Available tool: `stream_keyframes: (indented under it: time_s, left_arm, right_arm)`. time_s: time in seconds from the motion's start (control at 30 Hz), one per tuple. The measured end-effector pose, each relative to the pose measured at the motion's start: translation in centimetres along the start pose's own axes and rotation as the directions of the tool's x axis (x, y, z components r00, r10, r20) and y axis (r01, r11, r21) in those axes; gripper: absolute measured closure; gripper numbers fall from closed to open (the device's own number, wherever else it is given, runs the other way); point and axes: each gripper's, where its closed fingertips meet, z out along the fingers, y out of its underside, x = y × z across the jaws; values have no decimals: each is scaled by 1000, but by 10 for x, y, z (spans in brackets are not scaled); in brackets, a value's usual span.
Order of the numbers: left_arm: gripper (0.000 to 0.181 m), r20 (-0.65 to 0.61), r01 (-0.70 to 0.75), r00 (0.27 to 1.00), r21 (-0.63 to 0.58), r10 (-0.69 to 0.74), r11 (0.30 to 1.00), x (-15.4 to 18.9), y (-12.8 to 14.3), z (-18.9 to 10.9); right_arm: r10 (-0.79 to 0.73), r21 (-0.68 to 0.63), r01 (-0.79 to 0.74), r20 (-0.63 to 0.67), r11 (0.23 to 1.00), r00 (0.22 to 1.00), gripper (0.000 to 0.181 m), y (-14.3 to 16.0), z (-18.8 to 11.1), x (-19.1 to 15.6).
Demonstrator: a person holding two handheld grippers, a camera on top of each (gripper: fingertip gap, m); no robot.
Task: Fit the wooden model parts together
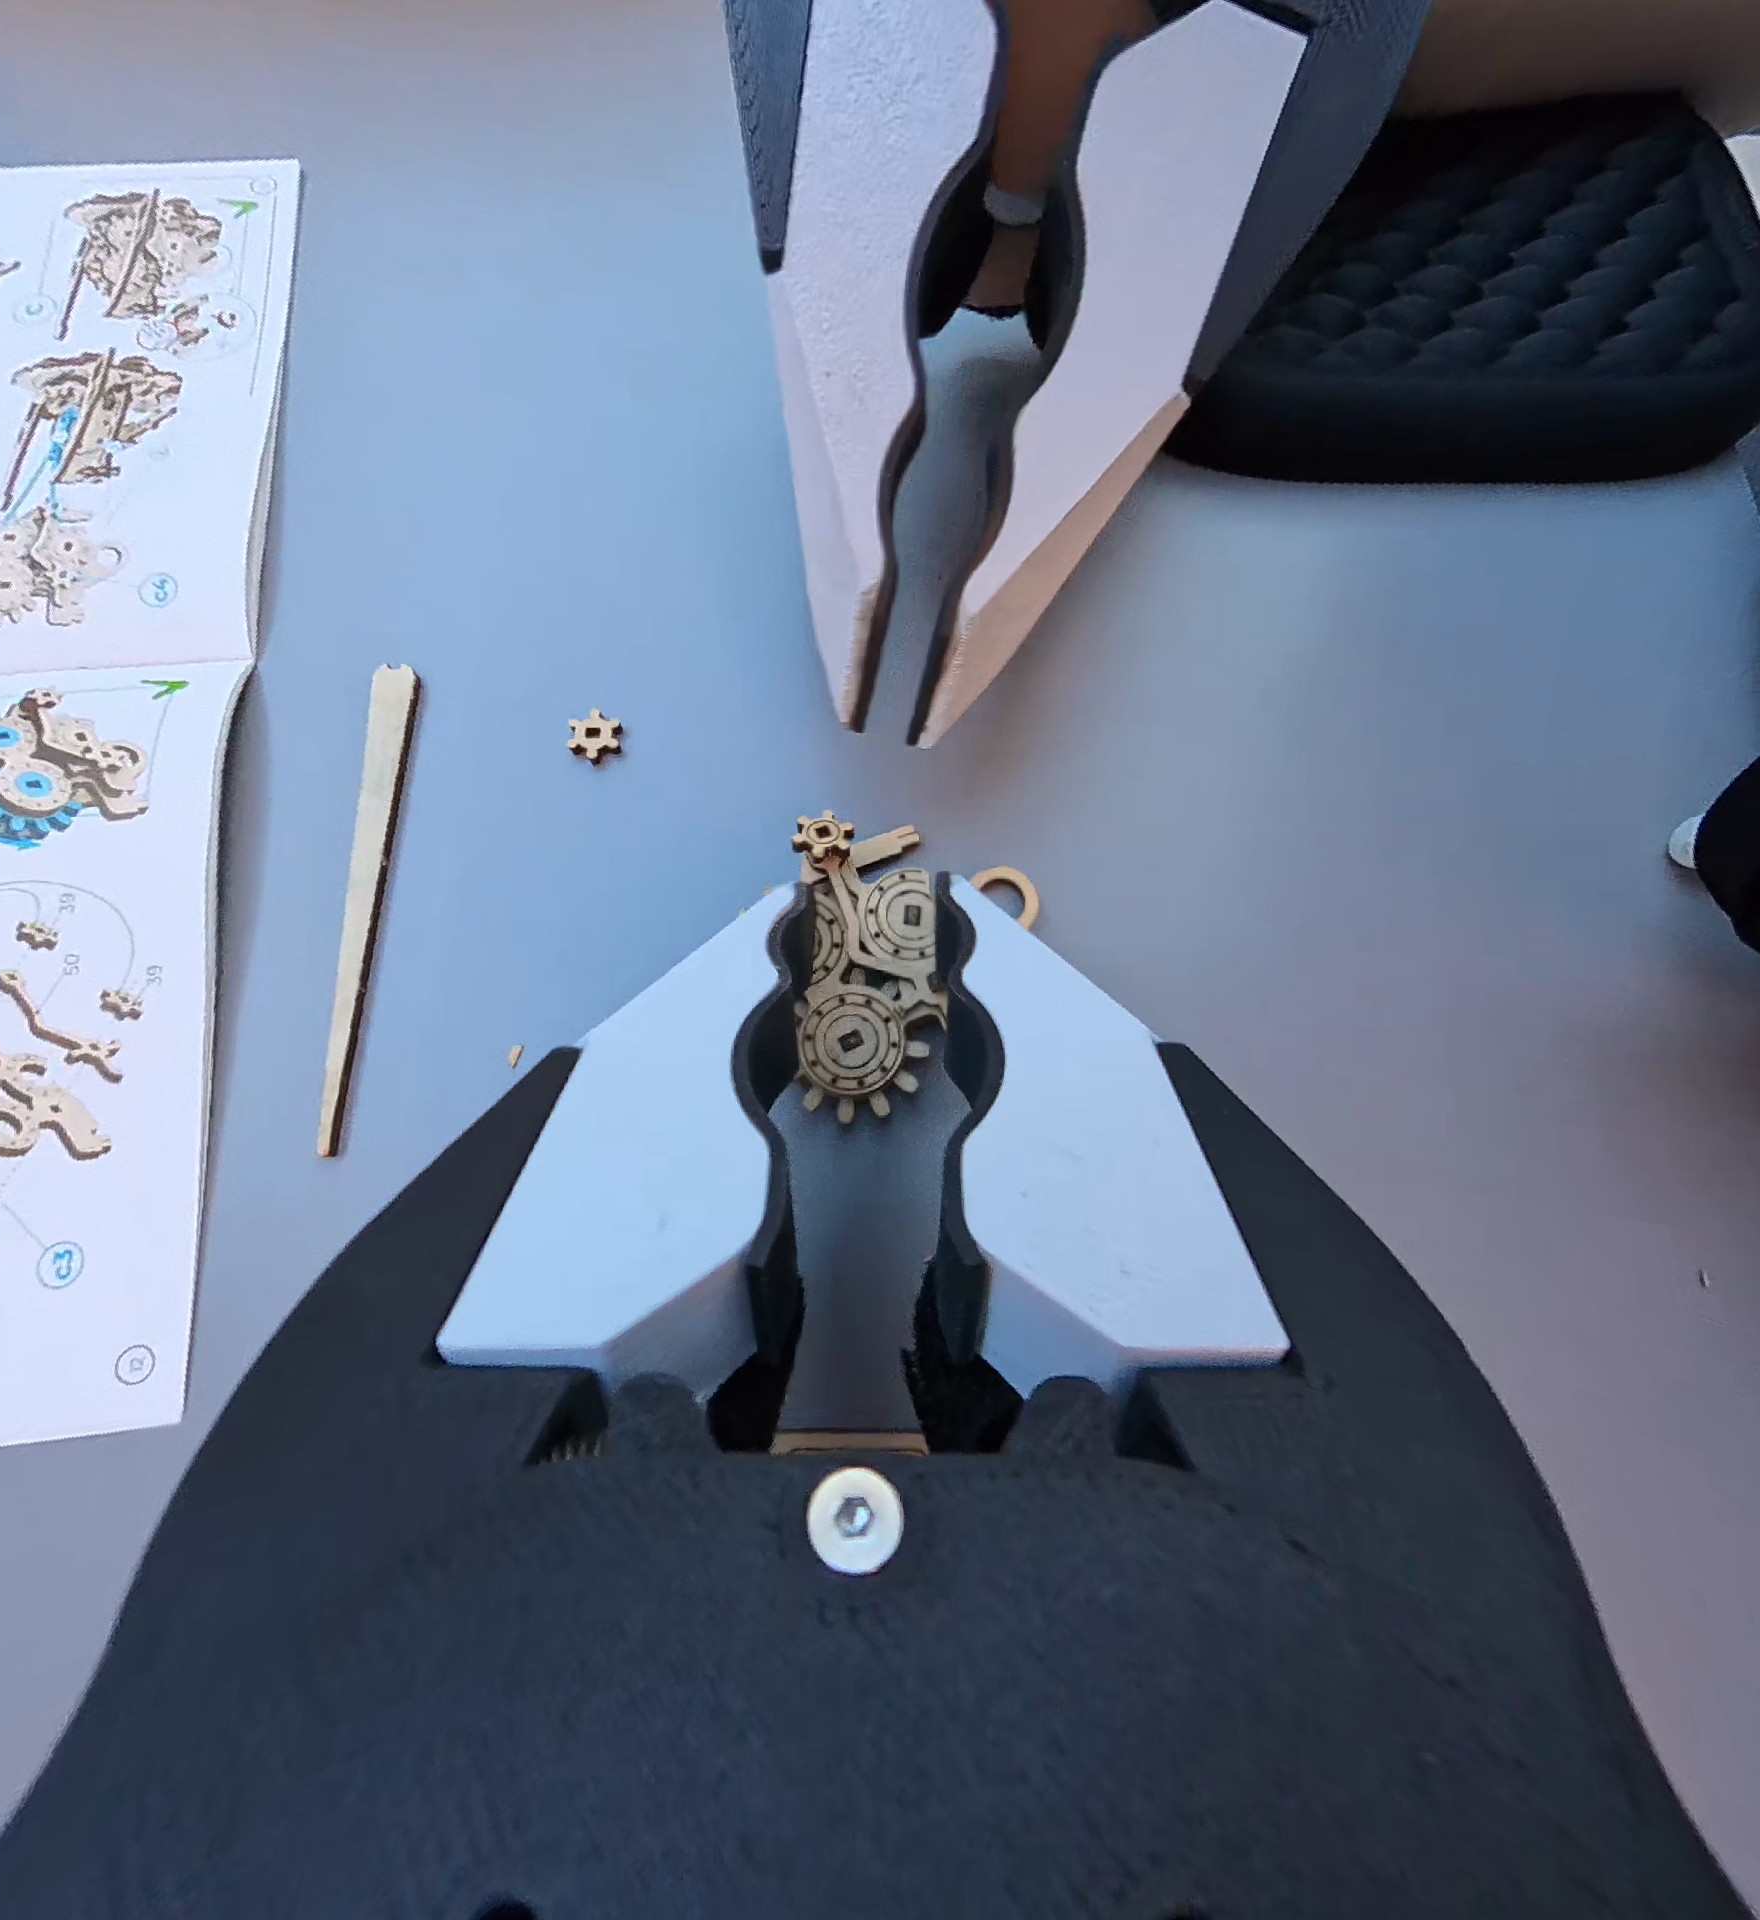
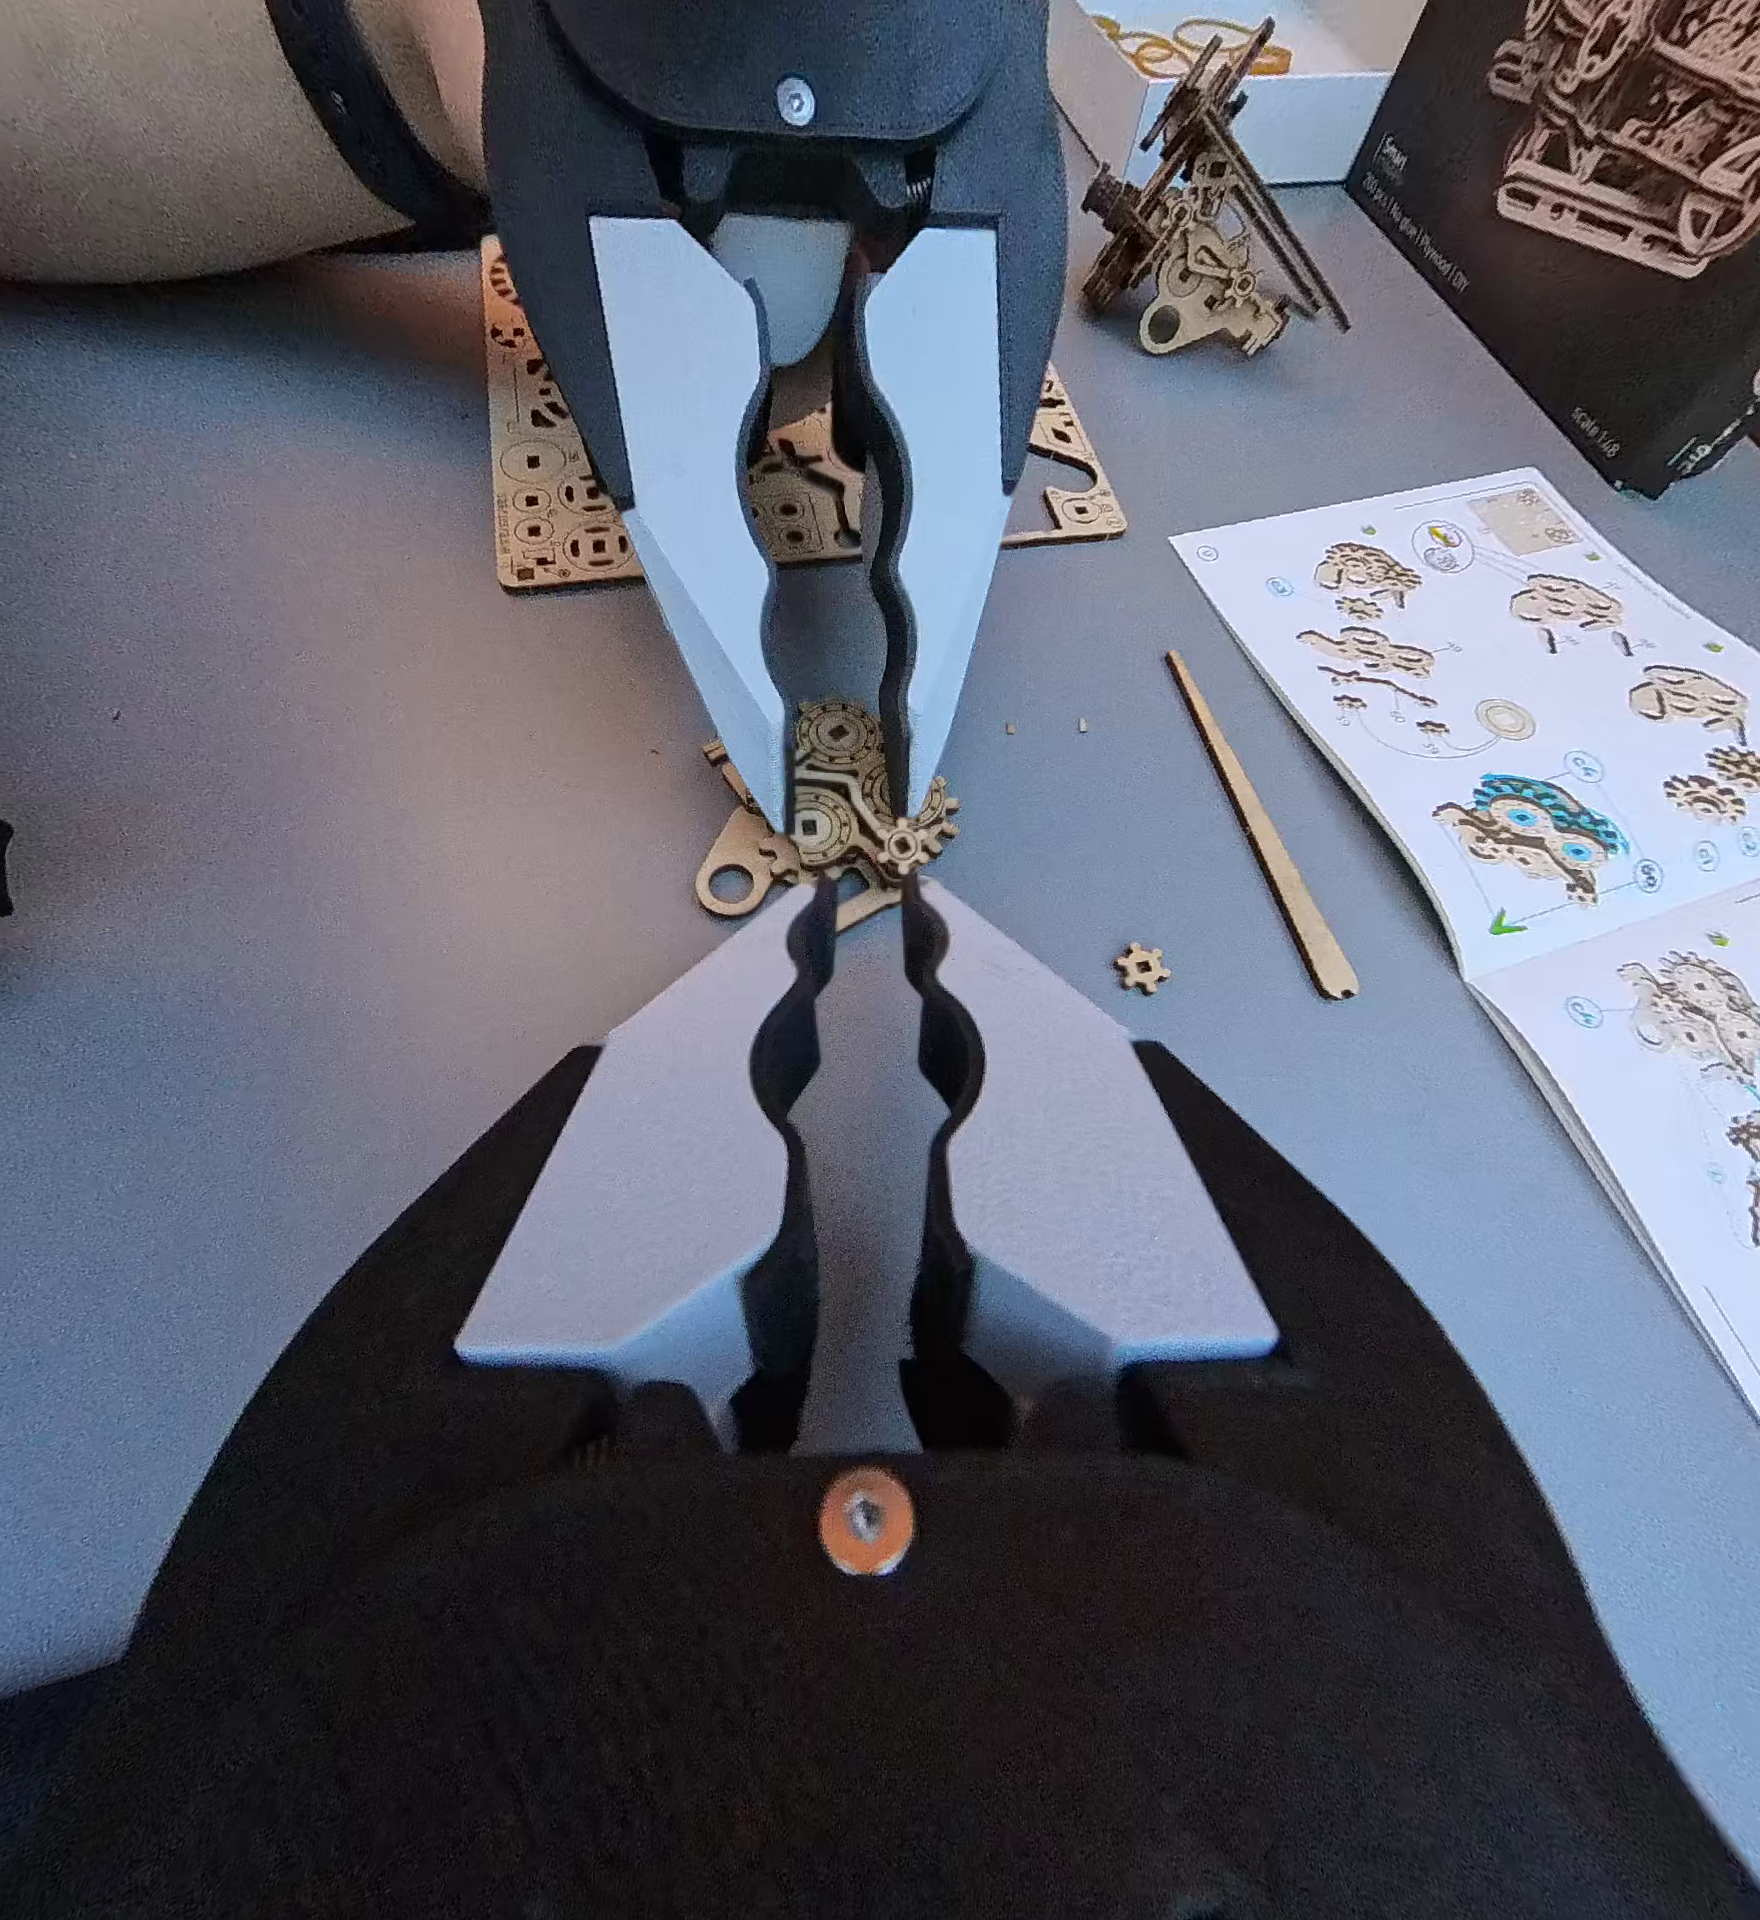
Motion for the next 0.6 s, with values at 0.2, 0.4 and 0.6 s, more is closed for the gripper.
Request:
stream_keyframes:
  time_s: [0.2, 0.4, 0.6]
  left_arm:
    - [161, 36, -6, 999, -14, 7, 1000, -6, 2, -8]
    - [172, 30, 16, 999, -31, -15, 999, -7, 8, -7]
    - [174, 32, 17, 999, -23, -16, 1000, -7, 7, -6]
  right_arm:
    - [54, 83, -54, 5, 995, 999, 181, -19, 0, 8]
    - [62, 21, -64, 68, 998, 996, 181, -11, 17, 8]
    - [28, 41, -30, 49, 999, 998, 181, -19, 15, 9]
